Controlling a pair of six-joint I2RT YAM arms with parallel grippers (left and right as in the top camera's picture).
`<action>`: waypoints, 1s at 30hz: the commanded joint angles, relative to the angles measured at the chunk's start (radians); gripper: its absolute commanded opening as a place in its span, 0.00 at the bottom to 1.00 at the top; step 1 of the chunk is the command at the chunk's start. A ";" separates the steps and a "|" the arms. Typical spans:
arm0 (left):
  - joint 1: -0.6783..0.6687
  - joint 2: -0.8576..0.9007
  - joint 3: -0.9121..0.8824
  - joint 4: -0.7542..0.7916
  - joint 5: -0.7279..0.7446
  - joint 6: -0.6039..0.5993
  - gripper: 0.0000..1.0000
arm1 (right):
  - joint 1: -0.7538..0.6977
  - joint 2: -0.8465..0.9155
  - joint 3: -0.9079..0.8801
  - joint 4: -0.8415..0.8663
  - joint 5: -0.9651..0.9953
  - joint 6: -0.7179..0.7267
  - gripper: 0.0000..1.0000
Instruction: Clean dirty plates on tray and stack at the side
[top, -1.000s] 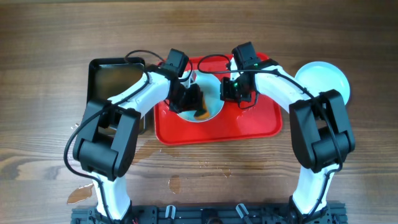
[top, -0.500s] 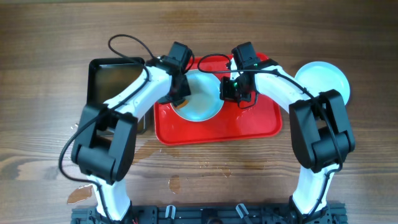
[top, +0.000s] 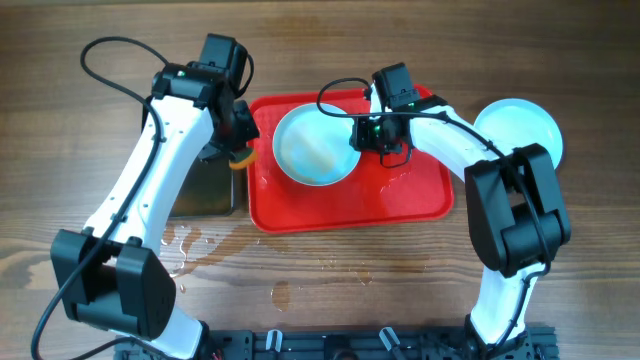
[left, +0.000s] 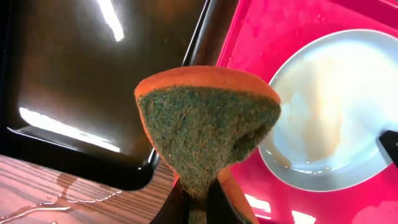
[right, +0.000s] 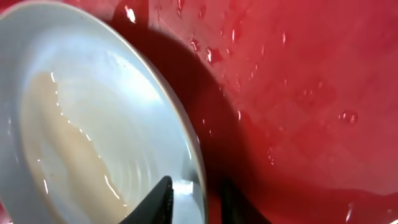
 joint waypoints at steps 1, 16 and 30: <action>0.005 0.011 0.000 0.009 0.013 0.020 0.04 | 0.002 0.027 -0.010 0.029 0.044 -0.004 0.28; 0.005 0.014 0.000 0.035 0.012 0.020 0.04 | -0.013 -0.146 -0.010 -0.047 0.030 -0.079 0.04; 0.085 0.014 0.000 0.116 0.013 0.020 0.04 | 0.166 -0.406 -0.010 -0.233 1.020 -0.053 0.04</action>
